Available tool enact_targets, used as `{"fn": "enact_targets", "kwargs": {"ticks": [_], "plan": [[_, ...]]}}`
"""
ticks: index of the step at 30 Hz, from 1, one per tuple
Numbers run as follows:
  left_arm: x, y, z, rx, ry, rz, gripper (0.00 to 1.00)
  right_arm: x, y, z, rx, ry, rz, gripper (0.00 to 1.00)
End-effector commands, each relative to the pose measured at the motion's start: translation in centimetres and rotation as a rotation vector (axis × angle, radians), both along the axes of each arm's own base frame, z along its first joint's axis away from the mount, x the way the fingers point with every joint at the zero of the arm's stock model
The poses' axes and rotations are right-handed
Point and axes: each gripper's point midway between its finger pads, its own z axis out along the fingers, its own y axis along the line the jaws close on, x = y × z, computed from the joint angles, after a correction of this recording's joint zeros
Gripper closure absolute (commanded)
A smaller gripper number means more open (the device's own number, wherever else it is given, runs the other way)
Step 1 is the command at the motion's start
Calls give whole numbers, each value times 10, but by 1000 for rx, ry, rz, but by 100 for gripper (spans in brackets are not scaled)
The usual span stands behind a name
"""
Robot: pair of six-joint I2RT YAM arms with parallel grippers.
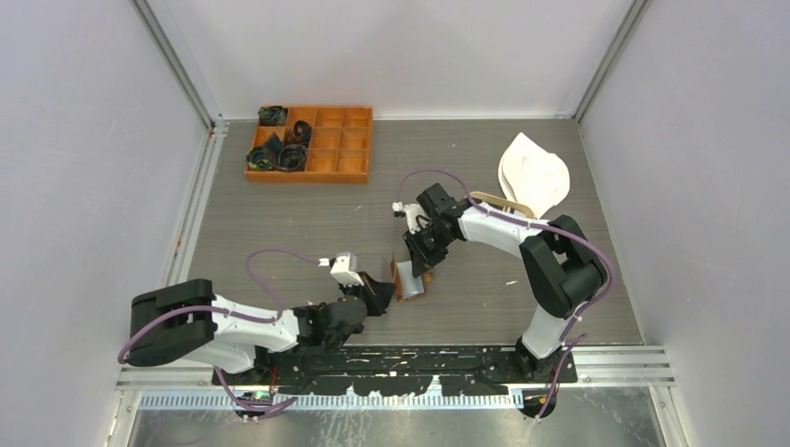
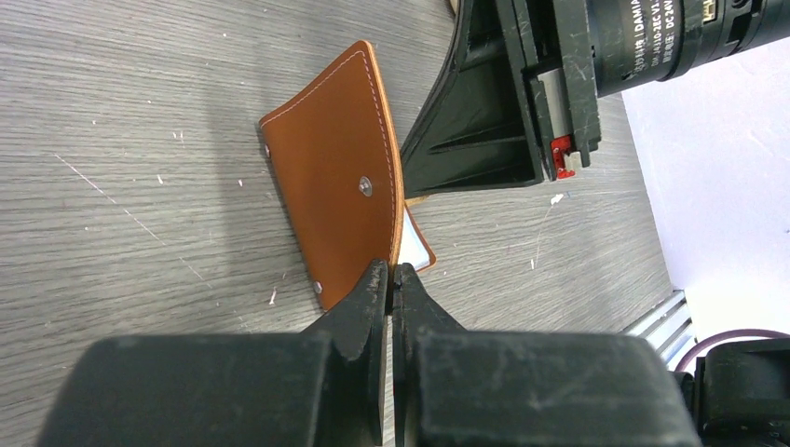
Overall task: Put the credit cards into the card holder
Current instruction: Turn over the card slot in the card holder.
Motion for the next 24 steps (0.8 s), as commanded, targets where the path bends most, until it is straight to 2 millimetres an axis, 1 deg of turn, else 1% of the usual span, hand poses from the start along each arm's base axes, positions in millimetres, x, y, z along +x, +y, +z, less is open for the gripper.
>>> {"fn": "enact_targets", "kwargs": {"ticks": [1, 5, 7, 10, 16, 24], "plan": [[0, 5, 2, -10, -9, 10, 100, 10, 14, 18, 77, -5, -20, 82], [0, 9, 1, -5, -7, 21, 100, 24, 0, 15, 20, -48, -93, 73], [1, 11, 1, -5, -7, 25, 100, 26, -3, 11, 11, -42, -106, 65], [1, 11, 1, -5, -7, 25, 100, 23, -1, 9, 15, -20, -102, 58], [0, 10, 1, -11, -9, 19, 100, 12, 9, 8, 70, 58, -86, 56], [-1, 4, 1, -21, -9, 1, 100, 1, 20, 18, 149, 118, -63, 59]]}}
